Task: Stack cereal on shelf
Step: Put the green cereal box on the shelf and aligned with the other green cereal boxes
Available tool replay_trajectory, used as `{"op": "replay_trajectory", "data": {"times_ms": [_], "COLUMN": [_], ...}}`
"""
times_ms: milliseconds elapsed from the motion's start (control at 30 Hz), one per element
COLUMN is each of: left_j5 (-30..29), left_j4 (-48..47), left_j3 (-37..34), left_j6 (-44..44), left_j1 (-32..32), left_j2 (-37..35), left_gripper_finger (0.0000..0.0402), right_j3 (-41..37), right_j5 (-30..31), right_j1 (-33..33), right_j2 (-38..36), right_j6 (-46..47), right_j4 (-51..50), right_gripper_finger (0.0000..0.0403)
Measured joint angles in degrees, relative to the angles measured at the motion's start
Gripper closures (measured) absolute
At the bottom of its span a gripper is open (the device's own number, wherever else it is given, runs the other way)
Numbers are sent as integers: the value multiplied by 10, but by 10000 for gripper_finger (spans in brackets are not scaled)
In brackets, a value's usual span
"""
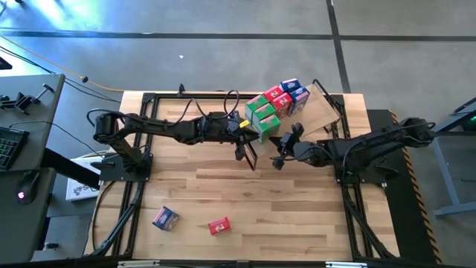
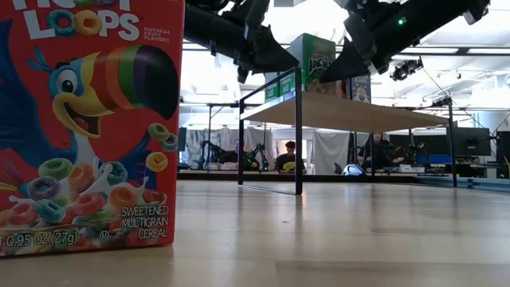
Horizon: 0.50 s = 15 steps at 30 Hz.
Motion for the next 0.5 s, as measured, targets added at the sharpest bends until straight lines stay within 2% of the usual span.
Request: {"op": "replay_trajectory", "data": {"times_ms": [500], "left_j5": [-2], "left_j4": [-9], "left_j3": [0], "left_j6": [6], "left_j1": [7], "left_j2": [-12], "left_gripper_finger": [360], "right_j3": [0], "right_j5": [1], "right_j1": [-20], "right_j2": [0], "right_j6": [-10], "right_j4": [0], "right_gripper_finger": [403]}}
